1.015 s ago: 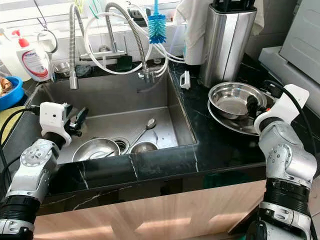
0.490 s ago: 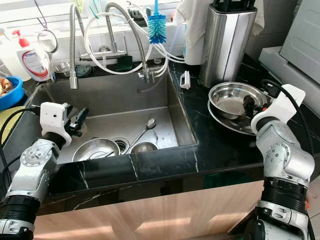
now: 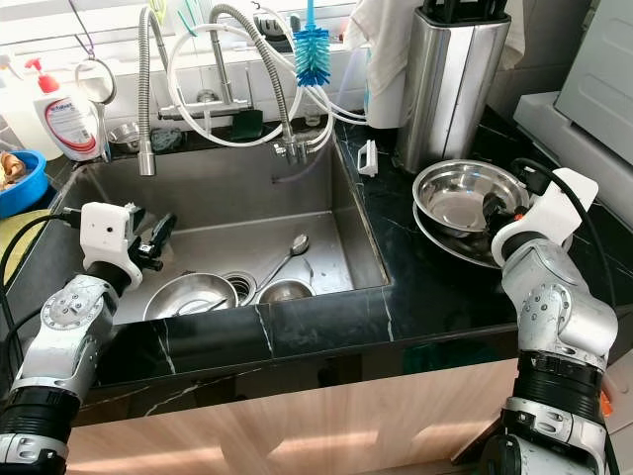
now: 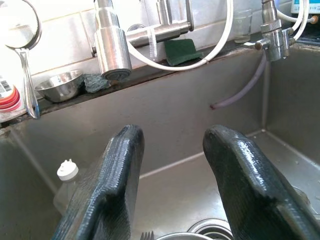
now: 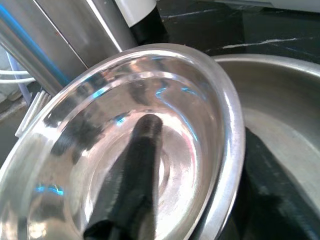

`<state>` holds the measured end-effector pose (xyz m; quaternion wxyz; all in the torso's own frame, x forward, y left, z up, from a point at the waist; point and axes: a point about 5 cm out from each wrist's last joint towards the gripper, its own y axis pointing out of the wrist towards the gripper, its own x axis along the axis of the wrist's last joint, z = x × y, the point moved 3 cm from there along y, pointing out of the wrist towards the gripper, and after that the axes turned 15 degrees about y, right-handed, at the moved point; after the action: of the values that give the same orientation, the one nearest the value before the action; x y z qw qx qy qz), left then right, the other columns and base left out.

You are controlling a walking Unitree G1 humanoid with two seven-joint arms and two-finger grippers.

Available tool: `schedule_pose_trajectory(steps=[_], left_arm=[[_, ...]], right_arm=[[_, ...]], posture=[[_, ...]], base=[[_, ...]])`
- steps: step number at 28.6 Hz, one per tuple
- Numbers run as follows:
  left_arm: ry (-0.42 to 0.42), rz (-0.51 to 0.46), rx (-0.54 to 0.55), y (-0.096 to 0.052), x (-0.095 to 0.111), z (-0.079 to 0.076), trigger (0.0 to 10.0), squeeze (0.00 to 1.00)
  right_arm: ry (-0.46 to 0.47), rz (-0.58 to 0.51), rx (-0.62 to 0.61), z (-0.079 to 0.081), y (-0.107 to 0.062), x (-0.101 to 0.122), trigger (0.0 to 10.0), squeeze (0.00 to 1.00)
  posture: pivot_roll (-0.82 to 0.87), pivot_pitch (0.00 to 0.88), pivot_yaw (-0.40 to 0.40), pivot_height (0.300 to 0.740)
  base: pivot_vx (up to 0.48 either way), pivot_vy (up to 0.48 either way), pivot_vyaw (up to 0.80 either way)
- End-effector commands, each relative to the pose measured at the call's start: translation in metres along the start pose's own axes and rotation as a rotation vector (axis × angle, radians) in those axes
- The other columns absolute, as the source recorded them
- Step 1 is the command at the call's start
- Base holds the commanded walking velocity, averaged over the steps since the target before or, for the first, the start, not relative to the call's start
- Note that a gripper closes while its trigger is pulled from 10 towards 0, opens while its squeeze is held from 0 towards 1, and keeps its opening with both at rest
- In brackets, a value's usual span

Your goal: Kitchen organization

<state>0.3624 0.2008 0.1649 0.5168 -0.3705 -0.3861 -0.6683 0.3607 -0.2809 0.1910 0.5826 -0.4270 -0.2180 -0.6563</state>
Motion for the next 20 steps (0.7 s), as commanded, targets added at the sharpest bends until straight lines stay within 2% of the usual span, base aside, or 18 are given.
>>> schedule_pose_trajectory(steps=[1, 4, 8, 10, 13, 14, 18, 19, 20], left_arm=[[0.025, -0.005, -0.002, -0.002, 0.002, 0.002, 10.0, 0.00], [0.025, -0.007, -0.001, -0.001, 0.003, 0.003, 10.0, 0.00], [0.023, -0.010, 0.004, 0.000, 0.004, 0.004, 10.0, 0.00], [0.018, -0.015, 0.007, 0.001, 0.006, 0.004, 10.0, 0.00], [0.009, -0.018, 0.012, 0.001, 0.007, 0.005, 10.0, 0.00], [0.002, -0.019, 0.017, 0.002, 0.008, 0.006, 10.0, 0.00], [-0.015, -0.018, 0.028, 0.003, 0.008, 0.007, 10.0, 0.00], [-0.025, -0.017, 0.036, 0.003, 0.008, 0.007, 10.0, 0.00], [-0.025, -0.017, 0.037, 0.003, 0.008, 0.007, 10.0, 0.00]], right_arm=[[0.013, 0.019, -0.009, 0.000, 0.000, -0.005, 0.0, 0.00], [0.018, 0.005, -0.003, 0.002, 0.000, -0.002, 0.0, 0.00], [0.025, -0.082, 0.038, 0.013, -0.003, 0.011, 0.0, 0.00], [0.044, -0.172, 0.085, 0.027, -0.009, 0.028, 0.0, 0.00], [0.047, -0.215, 0.118, 0.037, -0.015, 0.038, 0.0, 0.00], [0.026, -0.263, 0.141, 0.047, -0.021, 0.048, 0.0, 0.00], [-0.018, -0.314, 0.168, 0.057, -0.026, 0.057, 0.0, 0.00], [-0.081, -0.351, 0.264, 0.079, -0.032, 0.060, 1.4, 0.00], [-0.094, -0.355, 0.315, 0.090, -0.034, 0.058, 1.4, 0.00]], posture=[[-0.07, 0.000, 0.072, 0.740], [-0.07, 0.000, 0.072, 0.740], [-0.07, 0.000, 0.073, 0.740], [-0.07, 0.000, 0.074, 0.740], [-0.07, 0.000, 0.075, 0.740], [-0.07, 0.000, 0.075, 0.740], [-0.07, 0.000, 0.075, 0.740], [-0.08, 0.000, 0.075, 0.740], [-0.08, 0.000, 0.075, 0.740]], base=[[0.000, 0.000, 0.00], [0.000, 0.000, 0.00], [0.000, 0.000, 0.00], [0.000, 0.000, 0.00], [0.000, 0.000, 0.00], [0.000, 0.000, 0.00], [0.000, 0.000, 0.00], [0.000, 0.000, 0.00], [0.000, 0.000, 0.00]])
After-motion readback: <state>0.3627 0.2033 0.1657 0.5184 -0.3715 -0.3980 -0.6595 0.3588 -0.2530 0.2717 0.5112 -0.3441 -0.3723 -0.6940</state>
